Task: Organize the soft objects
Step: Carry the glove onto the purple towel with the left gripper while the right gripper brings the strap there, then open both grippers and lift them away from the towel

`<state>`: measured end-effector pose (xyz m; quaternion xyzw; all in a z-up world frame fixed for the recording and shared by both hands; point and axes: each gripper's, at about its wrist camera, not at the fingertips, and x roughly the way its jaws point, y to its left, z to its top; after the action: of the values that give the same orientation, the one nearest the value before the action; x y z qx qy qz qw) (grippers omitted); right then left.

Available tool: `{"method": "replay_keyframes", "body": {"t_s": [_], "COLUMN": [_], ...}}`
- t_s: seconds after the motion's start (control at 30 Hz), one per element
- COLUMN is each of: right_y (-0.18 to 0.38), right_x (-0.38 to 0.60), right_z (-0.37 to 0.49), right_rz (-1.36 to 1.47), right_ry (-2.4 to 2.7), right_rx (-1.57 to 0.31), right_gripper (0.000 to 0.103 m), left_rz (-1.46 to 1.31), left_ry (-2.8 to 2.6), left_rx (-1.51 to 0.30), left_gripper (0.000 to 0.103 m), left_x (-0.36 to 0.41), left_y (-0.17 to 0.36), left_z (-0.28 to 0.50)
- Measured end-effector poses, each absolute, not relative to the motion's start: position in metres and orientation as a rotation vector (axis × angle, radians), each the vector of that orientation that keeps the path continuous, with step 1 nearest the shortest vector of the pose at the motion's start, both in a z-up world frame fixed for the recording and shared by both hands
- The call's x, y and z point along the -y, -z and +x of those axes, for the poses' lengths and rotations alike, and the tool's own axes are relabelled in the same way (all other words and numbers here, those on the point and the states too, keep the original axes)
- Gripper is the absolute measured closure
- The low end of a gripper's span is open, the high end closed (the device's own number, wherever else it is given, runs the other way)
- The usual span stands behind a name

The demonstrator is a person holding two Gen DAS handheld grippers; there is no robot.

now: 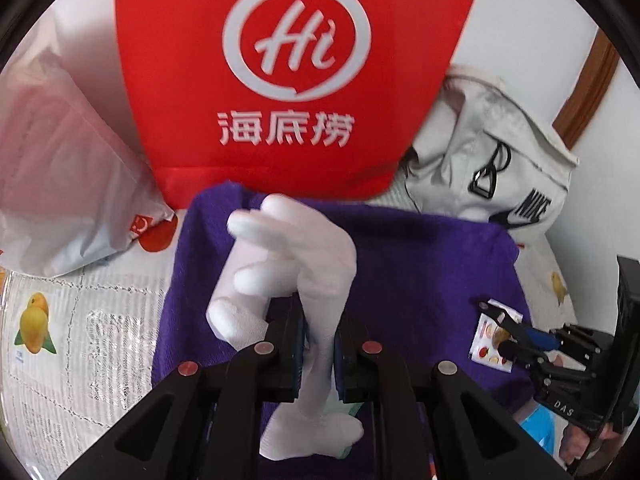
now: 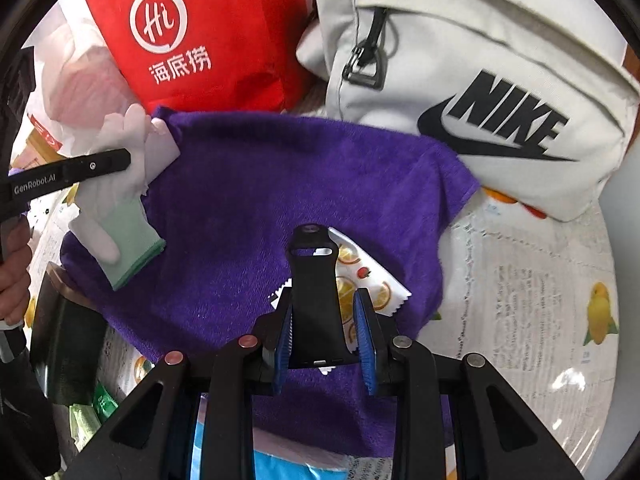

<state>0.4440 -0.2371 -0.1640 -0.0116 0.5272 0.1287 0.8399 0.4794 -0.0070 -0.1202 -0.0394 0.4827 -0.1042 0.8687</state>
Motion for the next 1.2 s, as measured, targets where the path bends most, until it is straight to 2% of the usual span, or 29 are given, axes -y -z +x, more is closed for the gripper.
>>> {"method": "replay_keyframes", "body": {"t_s": [0.07,0.17,0.27,0.3,0.57,0.87,1.2], "right_y": [0.166,0.165,0.161,0.159,0.129,0.076,0.064], "right_x": [0.236,0.232,0.23,0.229,0.237,0.245,0.232], "right_z": [0.445,0.445,0.444,0.443,0.42,0.354,0.258], "right_rz": [-0.033,-0.055,-0.063,-0.065,-0.031,0.033,0.052], "right_ry": [-0.276,-0.284,-0.304,-0.306,-0.301,-0.304,-0.317], "right_rx": [-1.121,-1.111,-1.093,-1.081,-1.016,-0.899,-0.874], "right_gripper": [0.074,0.071,0.044,0.041,0.041,0.041,0.041], "left_rz": [-0.06,-0.036,-0.021,-0.017,0.019,-0.019,-0.043], "left_ry": [0.216,0.22,0.202,0.191,0.164,0.181,0.251], "left_rx": [-1.024,-1.049,-1.064,-1.062,-1.015,-0.891,-0.987], "left_gripper": [0.088,0.077,0.052,0.043,0.043,0.043,0.043], "left_x": [0.01,0.011,0.013,0.012,0.0,-0.022,-0.024], "left_y": [0.123,0.126,0.125,0.124,0.099,0.055,0.069], "left_z": [0.479,0.479,0.478,0.477,0.449,0.367,0.275]}}
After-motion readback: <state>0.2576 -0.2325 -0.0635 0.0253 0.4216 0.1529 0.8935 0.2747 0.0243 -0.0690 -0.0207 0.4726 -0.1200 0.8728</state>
